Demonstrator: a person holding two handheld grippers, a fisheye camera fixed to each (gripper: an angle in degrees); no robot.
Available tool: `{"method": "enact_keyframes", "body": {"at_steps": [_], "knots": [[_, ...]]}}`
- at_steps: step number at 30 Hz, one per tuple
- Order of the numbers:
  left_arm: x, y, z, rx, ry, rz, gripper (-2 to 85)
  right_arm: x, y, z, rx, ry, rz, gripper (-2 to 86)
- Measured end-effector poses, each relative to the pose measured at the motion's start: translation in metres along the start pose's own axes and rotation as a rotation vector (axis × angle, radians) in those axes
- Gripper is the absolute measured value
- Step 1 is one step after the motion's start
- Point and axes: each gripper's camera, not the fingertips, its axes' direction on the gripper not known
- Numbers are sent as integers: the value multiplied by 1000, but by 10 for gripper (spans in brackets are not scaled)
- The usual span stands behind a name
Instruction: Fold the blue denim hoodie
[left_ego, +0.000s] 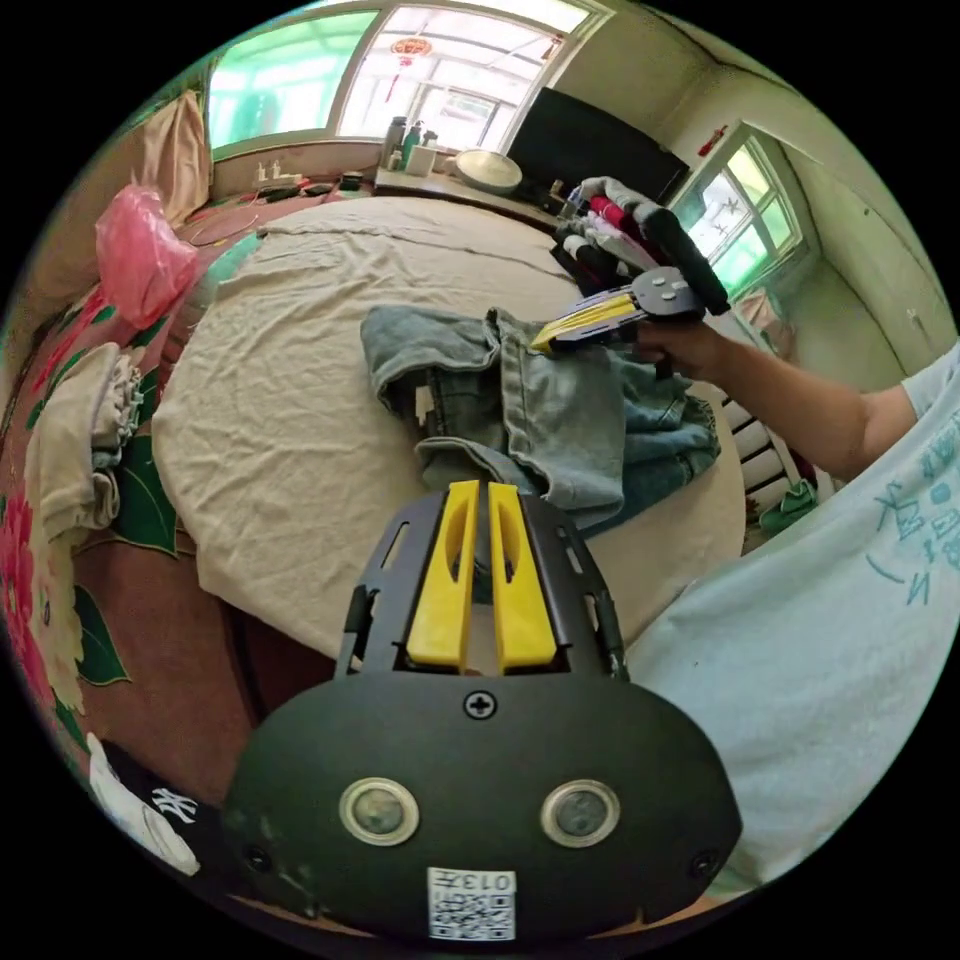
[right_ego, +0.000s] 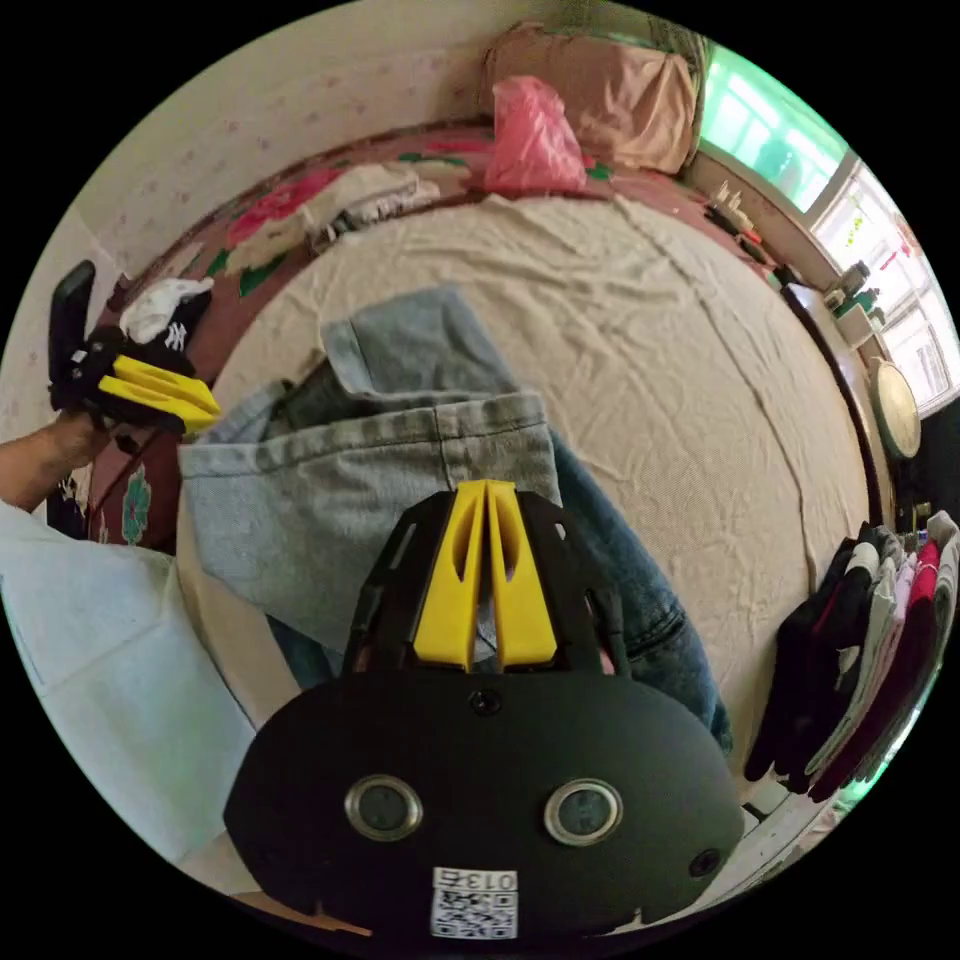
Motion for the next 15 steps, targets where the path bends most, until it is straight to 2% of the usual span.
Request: {"method": "enact_keyframes", "body": {"at_steps": [1,5,7,10,12,15], "knots": [[2,1,14,-64,-24,28,1,0,0,7,4,0,5,1],[-11,11,20,-36,57,-46,-2,7,-4,-13,78,-48,58,2],[-12,19,8,6,56,-63,-3,-7,1,-41,194,-25,7,2],[-3,28,-13,107,71,-28,-3,-43,6,-67,265,-135,-133,1],[4,28,-13,115,82,1,-3,-79,5,-61,229,-207,-249,1],[12,24,16,-25,2,33,-2,-112,-2,-23,75,-156,-346,1]]}}
